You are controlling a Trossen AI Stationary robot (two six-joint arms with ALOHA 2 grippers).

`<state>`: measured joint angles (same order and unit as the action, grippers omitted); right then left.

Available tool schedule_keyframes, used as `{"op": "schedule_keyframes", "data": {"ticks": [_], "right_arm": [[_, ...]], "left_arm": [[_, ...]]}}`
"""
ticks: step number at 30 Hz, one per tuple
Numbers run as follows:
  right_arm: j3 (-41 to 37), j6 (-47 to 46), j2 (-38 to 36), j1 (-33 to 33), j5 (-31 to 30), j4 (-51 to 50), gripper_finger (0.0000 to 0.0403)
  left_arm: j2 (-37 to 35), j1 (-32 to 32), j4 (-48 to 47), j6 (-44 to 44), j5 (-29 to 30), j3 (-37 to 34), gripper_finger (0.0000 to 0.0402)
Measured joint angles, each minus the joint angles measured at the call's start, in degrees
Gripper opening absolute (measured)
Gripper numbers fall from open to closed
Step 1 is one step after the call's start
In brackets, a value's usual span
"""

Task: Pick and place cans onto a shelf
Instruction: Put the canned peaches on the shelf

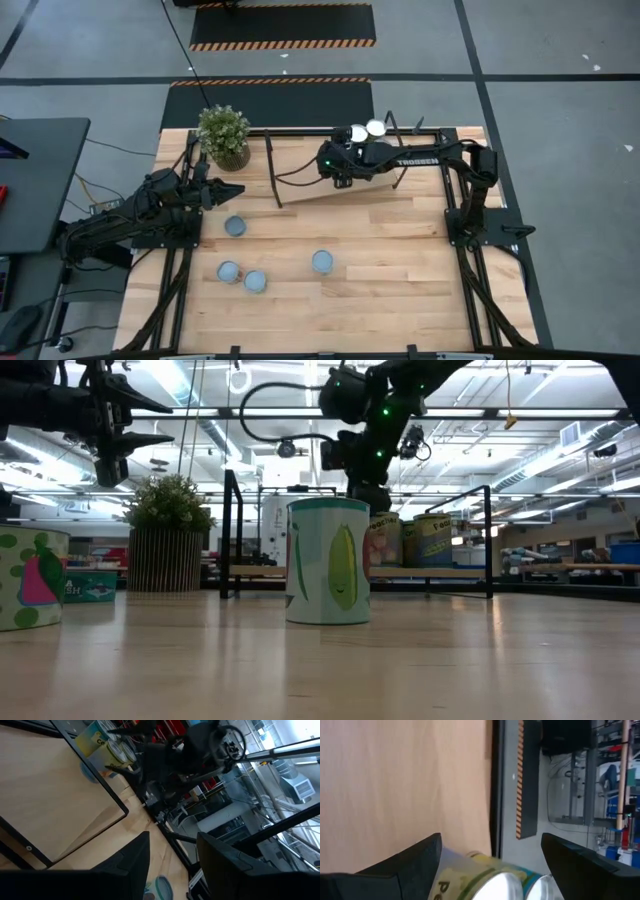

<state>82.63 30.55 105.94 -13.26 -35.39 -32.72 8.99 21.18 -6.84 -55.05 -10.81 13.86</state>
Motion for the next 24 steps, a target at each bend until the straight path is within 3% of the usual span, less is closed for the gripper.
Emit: {"op": "schedule_keyframes", "data": {"ticks": [8, 24], "right_arm": [[0.00, -1.03, 0.01, 0.00, -3.86, -5.02, 0.0349], [0.00, -8.96, -0.10, 0.39, -5.43, -11.49, 0.0348]], "left_arm": [[0.00, -1.23, 0.04, -0.26, -0.04, 0.01, 0.0169], [0.00, -1.61, 0.01, 0.01, -0.02, 0.01, 0.0169]]}}
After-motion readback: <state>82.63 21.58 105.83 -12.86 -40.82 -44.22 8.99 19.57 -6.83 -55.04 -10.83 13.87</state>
